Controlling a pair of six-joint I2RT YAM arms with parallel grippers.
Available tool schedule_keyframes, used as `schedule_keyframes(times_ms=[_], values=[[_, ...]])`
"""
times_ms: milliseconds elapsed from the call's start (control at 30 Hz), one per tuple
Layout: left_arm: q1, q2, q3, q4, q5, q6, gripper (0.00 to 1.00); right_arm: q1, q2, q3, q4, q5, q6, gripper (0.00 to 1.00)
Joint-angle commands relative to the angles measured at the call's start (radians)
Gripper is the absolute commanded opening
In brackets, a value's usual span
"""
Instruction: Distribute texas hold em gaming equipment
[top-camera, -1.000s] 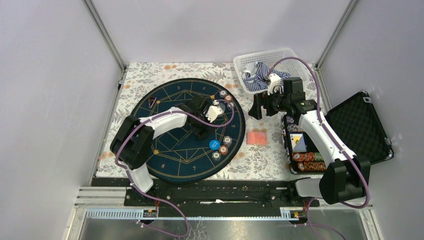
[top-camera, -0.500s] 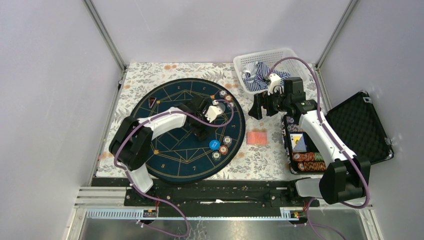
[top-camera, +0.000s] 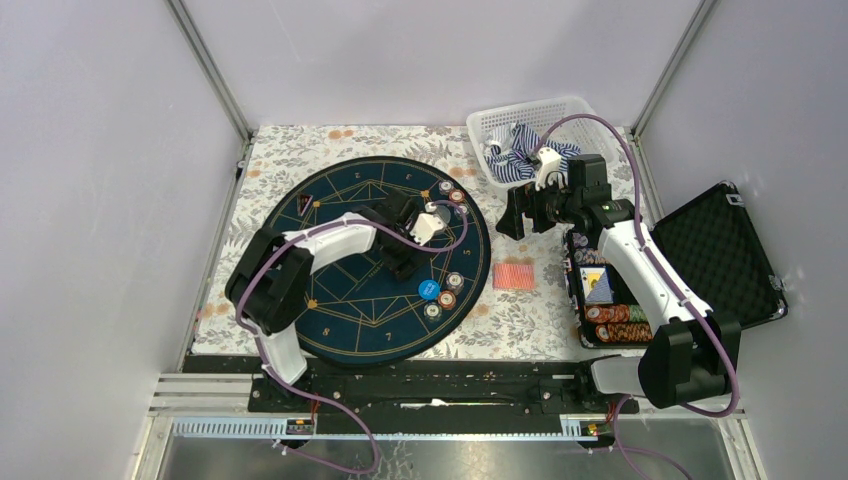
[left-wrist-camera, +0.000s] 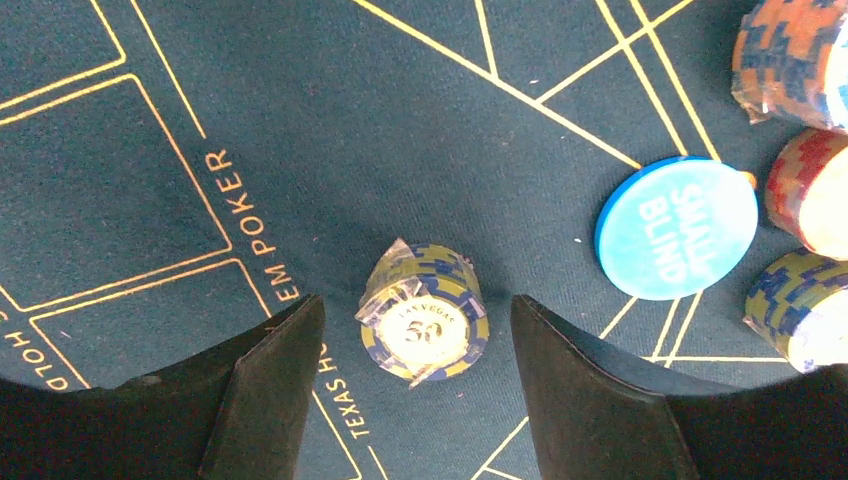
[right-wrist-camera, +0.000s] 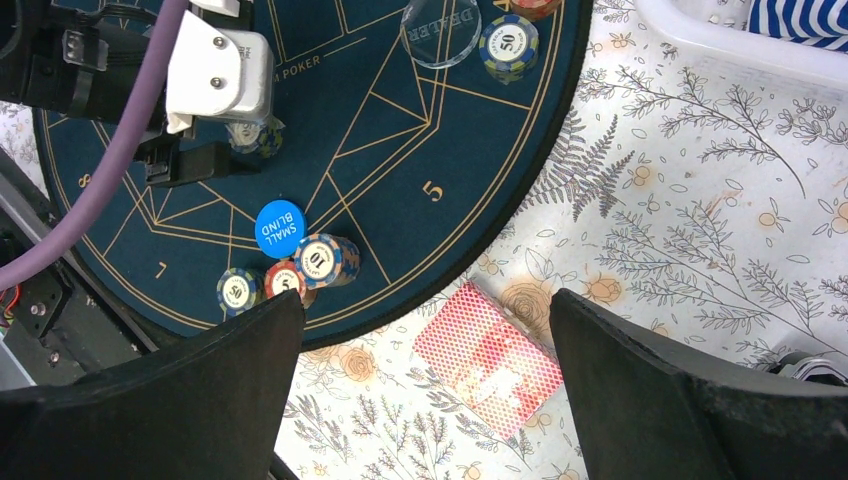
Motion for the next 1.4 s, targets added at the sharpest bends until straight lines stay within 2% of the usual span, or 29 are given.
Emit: schedule_keyframes(times_ms=[0, 167, 300, 367, 567, 700, 867, 967, 1100, 1367], values=[[0.008, 0.016, 0.041, 0.01, 0.025, -0.004, 0.7, -0.008, 0.0, 0.002, 0.005, -0.023, -0.015, 1.0], [0.014, 0.018, 0.044, 0.014, 0.031, -0.007, 0.56, -0.009, 0.001, 0.001, 0.005, -0.023, -0.018, 1.0], [0.036, -0.006, 0.042, 0.009, 0.044, -0.011, 0.39, -0.009, -0.001, 0.001, 0.005, -0.025, -0.018, 1.0], [0.059, -0.035, 0.033, 0.001, 0.057, -0.014, 0.35, -0.009, -0.001, -0.001, 0.004, -0.028, -0.018, 1.0], [0.199, -0.169, -0.015, -0.039, 0.133, 0.002, 0.33, -0.009, -0.001, -0.005, 0.02, -0.044, -0.01, 1.0], [0.363, -0.269, -0.043, -0.074, 0.214, 0.025, 0.33, -0.009, 0.0, -0.014, 0.02, -0.061, -0.018, 1.0], [0.579, -0.311, -0.012, -0.136, 0.263, 0.068, 0.32, -0.009, 0.01, -0.008, 0.01, -0.058, -0.023, 1.0], [0.703, -0.307, 0.008, -0.141, 0.277, 0.078, 0.32, -0.009, 0.021, 0.001, -0.004, -0.068, -0.026, 1.0], [0.806, -0.264, 0.039, -0.099, 0.255, 0.051, 0.32, -0.009, 0.026, 0.005, -0.011, -0.082, -0.028, 1.0], [0.869, -0.11, 0.148, 0.008, 0.168, 0.001, 0.32, -0.009, 0.019, -0.001, -0.016, -0.084, -0.036, 1.0]])
